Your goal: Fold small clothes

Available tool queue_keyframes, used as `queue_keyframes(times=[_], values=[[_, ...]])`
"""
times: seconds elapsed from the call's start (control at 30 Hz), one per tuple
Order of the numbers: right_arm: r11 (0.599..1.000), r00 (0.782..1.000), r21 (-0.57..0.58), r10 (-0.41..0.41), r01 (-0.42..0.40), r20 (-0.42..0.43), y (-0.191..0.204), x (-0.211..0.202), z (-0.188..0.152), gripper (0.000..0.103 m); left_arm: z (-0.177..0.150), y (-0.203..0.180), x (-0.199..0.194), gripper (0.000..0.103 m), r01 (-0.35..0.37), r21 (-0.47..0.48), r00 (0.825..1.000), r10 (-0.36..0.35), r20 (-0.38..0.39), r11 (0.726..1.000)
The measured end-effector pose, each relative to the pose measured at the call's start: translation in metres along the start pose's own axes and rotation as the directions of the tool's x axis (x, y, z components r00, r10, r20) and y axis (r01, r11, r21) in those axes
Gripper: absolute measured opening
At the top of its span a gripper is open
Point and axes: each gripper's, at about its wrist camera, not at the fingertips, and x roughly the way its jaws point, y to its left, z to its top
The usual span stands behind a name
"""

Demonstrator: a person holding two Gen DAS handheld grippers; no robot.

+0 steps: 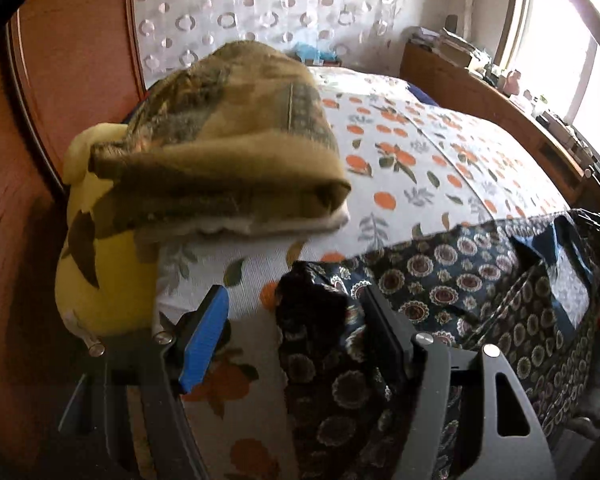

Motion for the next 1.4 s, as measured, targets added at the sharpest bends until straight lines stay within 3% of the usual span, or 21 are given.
queue_keyframes(times=[0.37, 0.57, 0.63, 0.67, 0.73, 0.8, 0.9, 1.1, 1.23, 1.4], values=[[1.000, 0.999, 0.005, 0.025, -0.025, -0.045, -0.004, 0.014, -0.001, 0.071, -0.006, -0.008, 0.004, 0.069, -0.015, 0.024, 1.000, 0.016, -0.014, 1.000], [0.999, 0.998, 0.000, 0.033, -0.033, -0.046, -0.003, 0.017, -0.004, 0.071, -0.008, -0.019, 0.003, 0.039, 0.016, 0.059, 1.000, -0.015, -0.015, 0.998], [0.999, 0.998, -0.010, 0.044, -0.044, -0.050, 0.000, 0.017, -0.004, 0.071, -0.007, -0.021, 0.002, 0.020, 0.032, 0.069, 0.999, -0.031, -0.017, 0.997], [0.999, 0.998, -0.019, 0.043, -0.044, -0.053, 0.001, 0.016, -0.005, 0.071, -0.008, -0.022, 0.002, 0.016, 0.045, 0.069, 0.999, -0.044, -0.017, 0.997], [0.999, 0.997, -0.015, 0.051, -0.051, -0.053, 0.001, 0.015, -0.005, 0.062, -0.009, -0.025, 0.000, 0.009, 0.053, 0.075, 0.999, -0.052, -0.015, 0.996], [0.997, 0.996, -0.018, 0.073, -0.074, -0.053, 0.002, 0.013, -0.005, 0.034, -0.009, -0.028, -0.005, 0.008, 0.055, 0.074, 0.998, -0.056, 0.005, 0.996], [0.993, 0.992, -0.041, 0.111, -0.113, -0.053, 0.006, 0.008, -0.006, 0.018, -0.005, -0.031, -0.021, 0.007, 0.040, 0.053, 0.996, -0.044, 0.077, 0.998], [0.988, 0.986, -0.058, 0.147, -0.142, 0.076, 0.005, -0.034, -0.002, 0.013, 0.012, -0.038, -0.074, 0.006, 0.063, 0.045, 0.967, -0.072, 0.243, 0.997], [0.987, 0.970, -0.093, 0.145, -0.128, 0.197, 0.009, -0.082, 0.018, 0.012, 0.034, -0.046, -0.113, 0.006, 0.069, 0.064, 0.926, -0.088, 0.368, 0.996], [0.986, 0.932, -0.131, 0.139, -0.101, 0.333, 0.012, -0.140, 0.059, 0.012, 0.082, -0.041, -0.148, 0.006, 0.044, 0.066, 0.875, -0.070, 0.478, 0.997]])
